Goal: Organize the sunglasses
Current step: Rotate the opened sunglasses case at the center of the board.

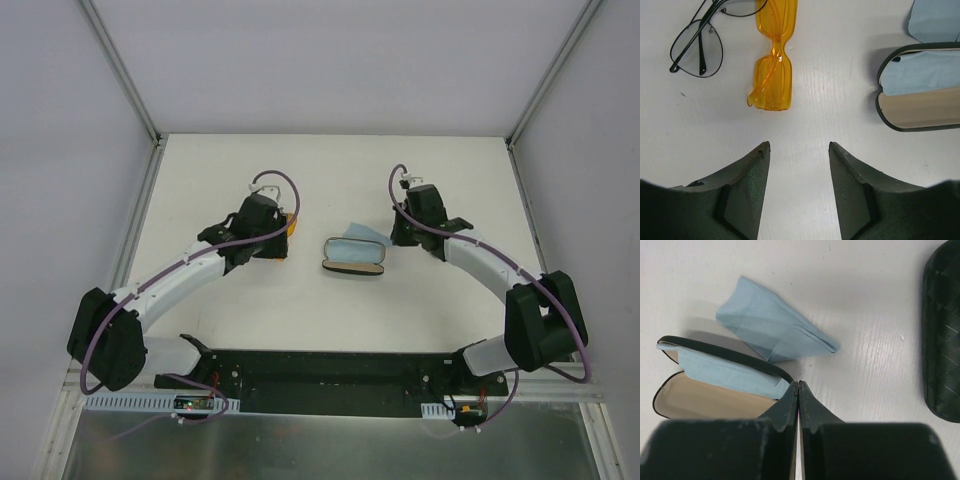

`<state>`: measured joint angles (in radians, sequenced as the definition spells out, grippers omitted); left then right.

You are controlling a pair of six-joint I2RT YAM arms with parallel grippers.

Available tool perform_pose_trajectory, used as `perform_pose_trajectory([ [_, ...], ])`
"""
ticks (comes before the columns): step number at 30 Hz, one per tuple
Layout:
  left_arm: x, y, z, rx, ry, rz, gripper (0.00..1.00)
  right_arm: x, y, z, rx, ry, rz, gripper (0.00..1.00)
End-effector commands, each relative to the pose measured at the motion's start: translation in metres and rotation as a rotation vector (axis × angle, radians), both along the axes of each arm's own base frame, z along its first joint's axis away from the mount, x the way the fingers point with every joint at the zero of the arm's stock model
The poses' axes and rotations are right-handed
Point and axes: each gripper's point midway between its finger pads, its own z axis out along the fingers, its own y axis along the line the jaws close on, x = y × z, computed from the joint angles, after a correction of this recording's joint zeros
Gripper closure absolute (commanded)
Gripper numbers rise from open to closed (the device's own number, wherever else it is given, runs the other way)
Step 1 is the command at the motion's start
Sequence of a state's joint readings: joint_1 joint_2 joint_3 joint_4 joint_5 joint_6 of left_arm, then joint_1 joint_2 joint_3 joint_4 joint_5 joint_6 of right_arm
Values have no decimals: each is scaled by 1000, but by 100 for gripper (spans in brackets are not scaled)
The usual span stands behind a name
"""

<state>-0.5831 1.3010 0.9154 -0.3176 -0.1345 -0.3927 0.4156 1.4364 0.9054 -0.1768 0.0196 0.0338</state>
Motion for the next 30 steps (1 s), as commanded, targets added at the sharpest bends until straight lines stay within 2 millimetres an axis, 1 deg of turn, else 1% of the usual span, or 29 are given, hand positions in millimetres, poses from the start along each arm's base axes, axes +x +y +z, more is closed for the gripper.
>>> perform_pose_trajectory([
  [1,-7,4,13,-81,-48,69,50,18,9,13,50,-40,-23,99],
  [2,-9,8,12,-77,-56,85,50,17,17,13,79,-26,4,100],
  [5,-10,22,5,-70,-55,146,40,22,23,14,90,-17,3,99],
  [9,-10,27,-5,-96,-10,166,41,25,27,6,67,21,2,99],
  [14,-4,37,-7,-62,-27,192,40,26,30,-5,45,46,9,99],
  [21,-1,36,-7,-66,-23,194,40,24,32,-15,27,71,17,99],
  [27,2,37,-9,-49,-24,199,41,16,31,-22,17,93,25,99],
  [30,5,36,-10,-45,-22,199,41,12,30,-22,14,93,24,99],
])
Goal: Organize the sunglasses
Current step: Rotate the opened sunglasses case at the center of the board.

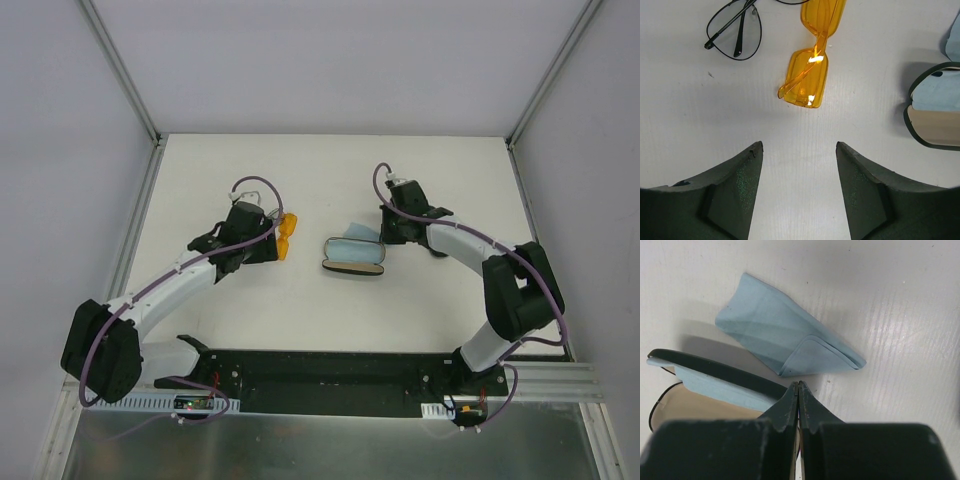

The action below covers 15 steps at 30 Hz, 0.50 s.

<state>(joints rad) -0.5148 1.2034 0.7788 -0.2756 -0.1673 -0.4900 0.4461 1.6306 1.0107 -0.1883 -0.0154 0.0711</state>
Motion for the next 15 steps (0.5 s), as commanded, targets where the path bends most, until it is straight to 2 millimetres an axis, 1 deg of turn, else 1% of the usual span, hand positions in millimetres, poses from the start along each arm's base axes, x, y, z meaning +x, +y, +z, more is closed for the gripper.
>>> perform_pose_trajectory([
  [1,15,2,8,-1,-30,38,41,-2,3,9,7,-17,2,99],
  [9,24,-3,7,3,-24,32,41,-15,2,5,10,-7,6,99],
  [15,41,-8,7,33,-28,16,41,-27,3,6,21,-2,11,99],
])
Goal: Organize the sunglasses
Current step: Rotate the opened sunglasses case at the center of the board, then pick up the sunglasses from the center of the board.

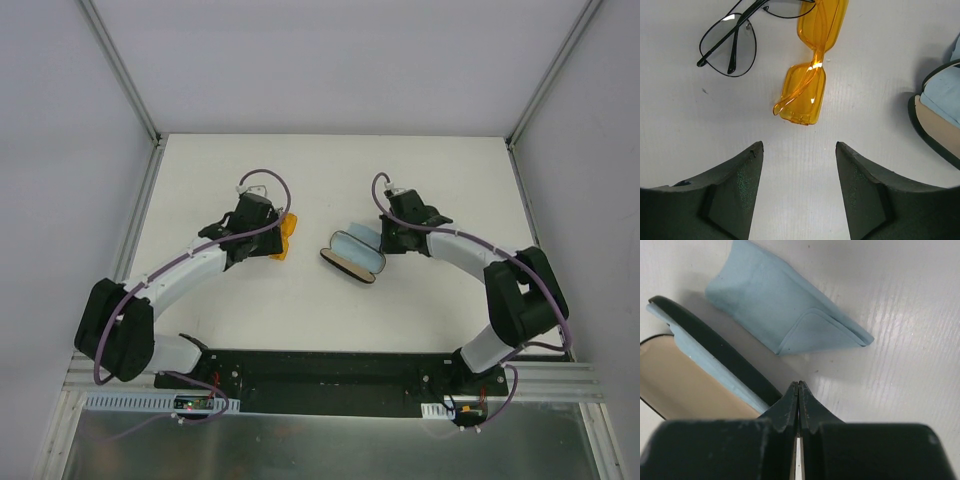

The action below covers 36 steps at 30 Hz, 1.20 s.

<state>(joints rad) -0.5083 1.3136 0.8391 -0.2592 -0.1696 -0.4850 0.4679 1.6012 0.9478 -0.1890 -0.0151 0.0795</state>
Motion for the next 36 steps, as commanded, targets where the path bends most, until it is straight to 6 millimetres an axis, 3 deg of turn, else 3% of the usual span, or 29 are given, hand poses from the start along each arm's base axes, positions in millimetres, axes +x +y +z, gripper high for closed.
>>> perform_pose_trajectory([
  [1,28,-3,15,17,-56,10,41,-8,4,17,34,-36,0,99],
  [17,85,-19,-5,119,-14,-56,51,-32,3,16,46,-30,10,99],
  [26,96,-24,-31,159,38,-83,57,-41,5,20,71,-36,18,99],
  [36,100,-28,-41,168,61,-103,63,-51,10,20,76,-32,37,99],
])
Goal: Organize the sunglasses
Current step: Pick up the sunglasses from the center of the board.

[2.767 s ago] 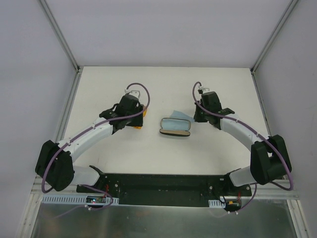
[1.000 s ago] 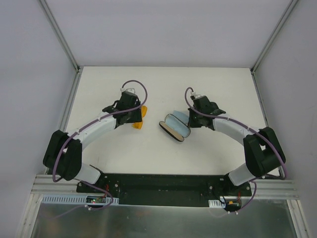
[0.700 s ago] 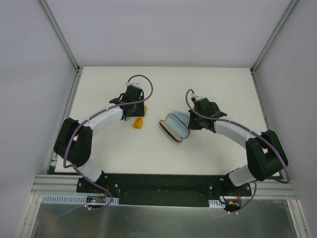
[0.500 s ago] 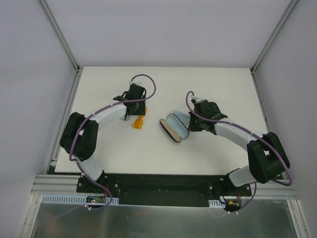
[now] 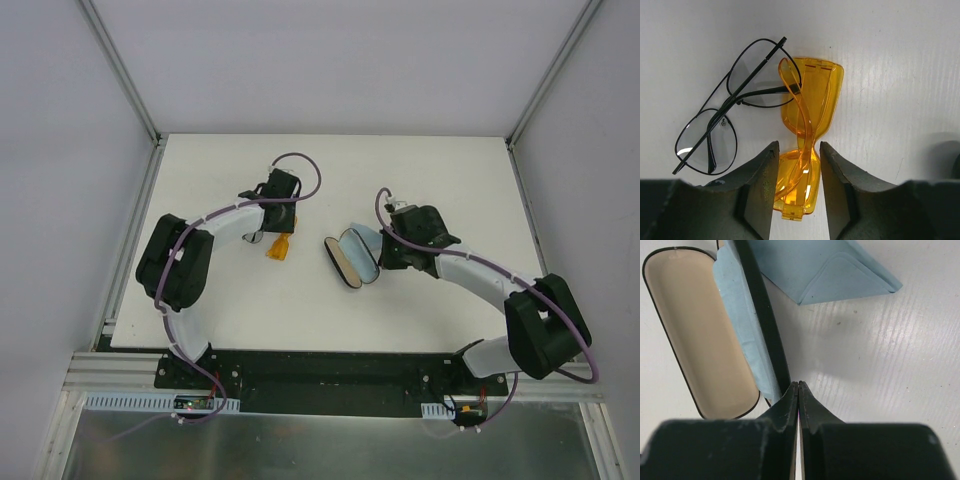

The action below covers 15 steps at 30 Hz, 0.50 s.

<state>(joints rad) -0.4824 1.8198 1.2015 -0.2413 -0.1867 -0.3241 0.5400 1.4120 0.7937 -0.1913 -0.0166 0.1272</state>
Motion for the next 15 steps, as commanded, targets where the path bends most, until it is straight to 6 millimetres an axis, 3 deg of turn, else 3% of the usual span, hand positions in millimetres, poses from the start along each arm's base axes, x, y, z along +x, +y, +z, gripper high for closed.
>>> perform_pose_trajectory([
  [1,12,-2,8,-2,-19,-16,63,-4,6,10,34,-17,4,99],
  [9,9,-2,-3,10,14,-17,70,-7,-1,16,32,-45,-12,99],
  [15,8,-4,-1,2,24,-26,87,-3,-19,26,-26,-100,-64,99],
])
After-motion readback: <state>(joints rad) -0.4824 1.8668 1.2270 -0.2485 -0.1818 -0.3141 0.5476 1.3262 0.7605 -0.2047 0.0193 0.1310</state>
